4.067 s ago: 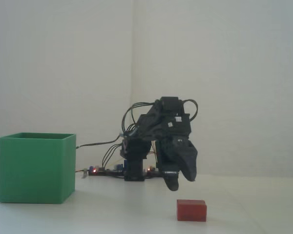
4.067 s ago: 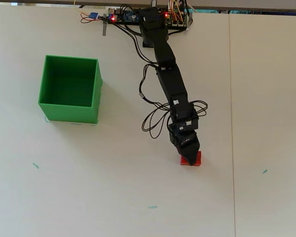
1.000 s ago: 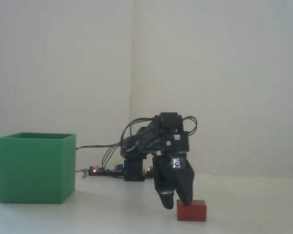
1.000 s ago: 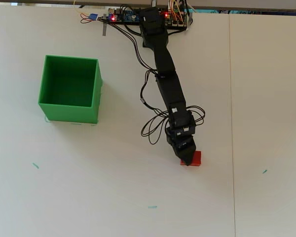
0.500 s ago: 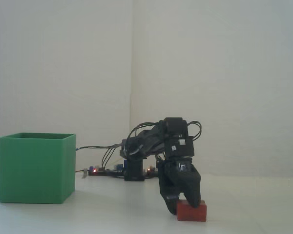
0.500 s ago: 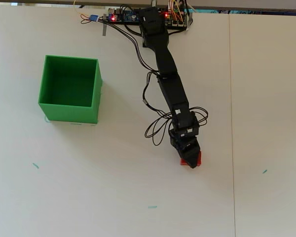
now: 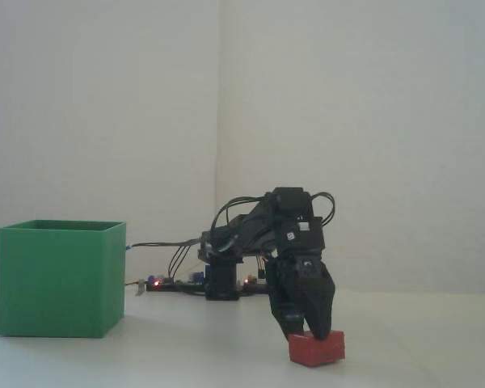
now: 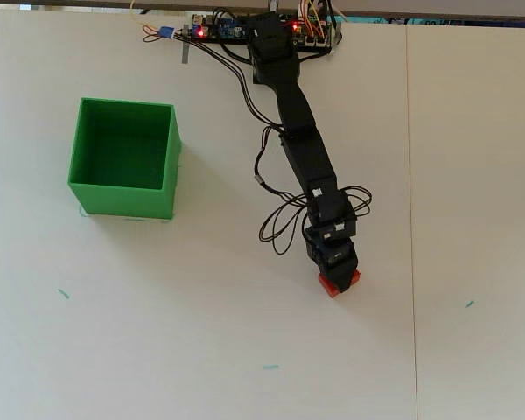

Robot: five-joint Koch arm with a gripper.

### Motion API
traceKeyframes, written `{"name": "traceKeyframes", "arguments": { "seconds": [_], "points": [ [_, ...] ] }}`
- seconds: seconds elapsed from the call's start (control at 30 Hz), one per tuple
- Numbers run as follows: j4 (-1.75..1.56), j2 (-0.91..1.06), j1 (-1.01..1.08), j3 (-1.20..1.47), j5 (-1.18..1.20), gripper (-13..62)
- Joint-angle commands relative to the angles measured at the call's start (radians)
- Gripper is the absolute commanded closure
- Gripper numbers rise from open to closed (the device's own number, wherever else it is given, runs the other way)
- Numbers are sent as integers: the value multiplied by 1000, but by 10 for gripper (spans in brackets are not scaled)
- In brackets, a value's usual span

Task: Grasp a red block and put it in the green bin.

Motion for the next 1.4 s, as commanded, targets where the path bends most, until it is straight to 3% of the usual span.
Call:
{"name": "traceKeyframes", "arguments": {
  "seconds": [0.0, 0.2, 0.37, 0.7, 1.0, 1.13, 1.2, 1.37],
  "points": [
    [101, 5, 9, 2, 6, 456],
    [101, 11, 6, 2, 0, 446],
    [101, -5, -6, 3, -14, 310],
    [84, -61, -26, 3, -29, 217],
    [66, -61, -29, 3, -31, 222],
    [67, -60, -23, 3, -18, 416],
    [67, -58, -18, 3, -18, 456],
    [69, 37, 15, 3, -12, 456]
  ]
}}
